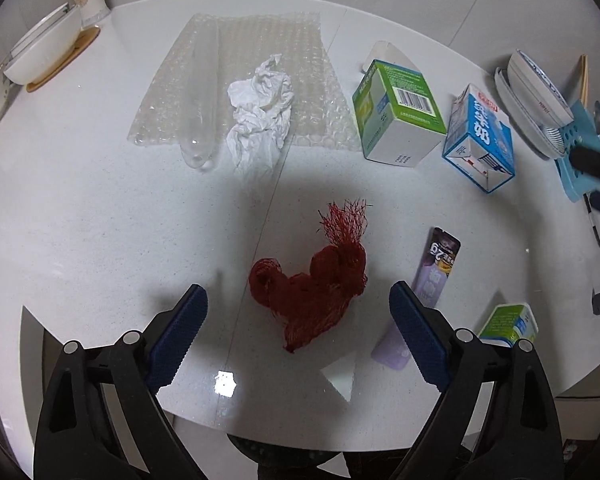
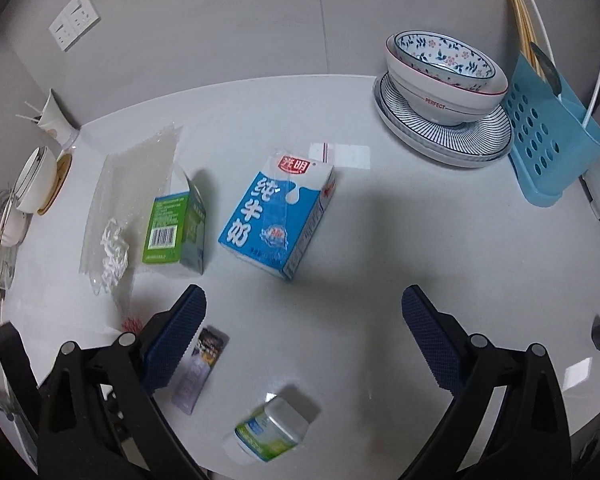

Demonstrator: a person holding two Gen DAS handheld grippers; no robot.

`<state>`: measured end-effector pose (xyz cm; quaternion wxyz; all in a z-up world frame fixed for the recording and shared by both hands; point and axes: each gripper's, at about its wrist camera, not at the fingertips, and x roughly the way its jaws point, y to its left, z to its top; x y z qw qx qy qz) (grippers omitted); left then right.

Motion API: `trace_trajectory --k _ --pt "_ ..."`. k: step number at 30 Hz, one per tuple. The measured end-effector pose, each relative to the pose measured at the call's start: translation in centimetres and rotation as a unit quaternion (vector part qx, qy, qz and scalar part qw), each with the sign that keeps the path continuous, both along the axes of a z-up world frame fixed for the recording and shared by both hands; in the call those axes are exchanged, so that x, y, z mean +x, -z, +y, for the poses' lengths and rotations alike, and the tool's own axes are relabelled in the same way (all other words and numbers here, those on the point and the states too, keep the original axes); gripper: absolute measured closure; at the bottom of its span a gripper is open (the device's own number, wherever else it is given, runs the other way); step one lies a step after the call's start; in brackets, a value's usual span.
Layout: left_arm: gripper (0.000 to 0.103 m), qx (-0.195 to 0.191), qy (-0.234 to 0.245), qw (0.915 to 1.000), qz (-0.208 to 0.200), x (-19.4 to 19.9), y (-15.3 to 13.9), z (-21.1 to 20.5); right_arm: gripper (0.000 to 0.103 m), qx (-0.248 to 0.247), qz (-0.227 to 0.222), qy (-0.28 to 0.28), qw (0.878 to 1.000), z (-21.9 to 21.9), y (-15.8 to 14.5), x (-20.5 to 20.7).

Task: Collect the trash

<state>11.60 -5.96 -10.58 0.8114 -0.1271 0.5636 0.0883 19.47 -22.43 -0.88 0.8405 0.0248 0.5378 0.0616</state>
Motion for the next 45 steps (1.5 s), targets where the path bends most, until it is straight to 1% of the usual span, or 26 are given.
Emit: trace_trajectory --k 2,5,7,9,11,13,14,19,20,22,25,31,33,34,38,45 --pt "0.015 0.004 -0.002 1.0 0.005 0.4 0.4 0.0 0.009 0.003 0.016 0.011 1.0 0.3 0.4 1.8" --pt "0.02 0.001 -0.006 0.9999 0.015 0.8 1.1 0.0 0.009 0.012 0.038 0.029 0.999 0.6 1.1 4.0" --pt "0.027 0.0 -0.009 0.9997 0.022 1.1 1.6 0.1 0.01 0.017 0.059 0.043 0.997 0.8 1.8 5.4" --pt "0.029 0.0 -0.011 0.9997 0.023 1.1 1.8 0.3 0.012 0.023 0.074 0.053 0.996 0.9 2.2 6.2" --pt "0.032 0.001 -0.011 0.9996 0.024 1.3 1.8 0.3 0.013 0.025 0.079 0.058 0.995 1.3 2.4 6.9" --pt "0.04 0.002 -0.01 0.9996 0.024 1.4 1.8 0.3 0.013 0.021 0.085 0.062 0.994 1.7 2.8 7.6" --pt "0.042 0.004 -0.011 0.9996 0.025 1.5 1.8 0.4 0.013 0.018 0.091 0.064 0.994 1.9 3.1 7.9" --pt "0.064 0.002 -0.014 0.9994 0.031 1.7 1.6 0.3 0.018 0.012 0.119 0.073 0.99 2.5 4.7 9.4" --pt "0.067 0.002 -0.014 0.9994 0.031 1.6 1.6 0.3 0.019 0.011 0.122 0.074 0.99 2.6 5.0 9.7" --pt "0.078 0.002 -0.016 0.9994 0.032 1.7 1.6 0.3 0.02 0.006 0.127 0.075 0.989 2.8 5.6 10.0" --pt "0.085 0.005 -0.017 0.9993 0.034 2.0 1.6 -0.1 0.026 0.002 0.138 0.077 0.987 3.0 6.3 10.4" --pt "0.087 0.011 -0.023 0.9991 0.033 1.2 1.5 -0.1 0.03 -0.011 0.147 0.074 0.986 3.7 7.4 10.8" --pt "0.087 0.011 -0.025 0.9992 0.03 1.2 1.3 -0.2 0.037 -0.015 0.145 0.072 0.987 3.8 7.5 10.9" --pt "0.087 0.012 -0.026 0.9992 0.03 1.0 1.1 -0.1 0.038 -0.016 0.144 0.073 0.987 3.9 7.5 10.9" --pt "0.087 0.011 -0.029 0.9992 0.026 0.9 0.5 0.1 0.039 -0.008 0.142 0.071 0.987 3.7 7.4 10.8" --pt "0.087 0.006 -0.034 0.9992 0.02 0.9 -0.1 0.8 0.039 -0.011 0.123 0.064 0.99 3.4 5.9 9.6"
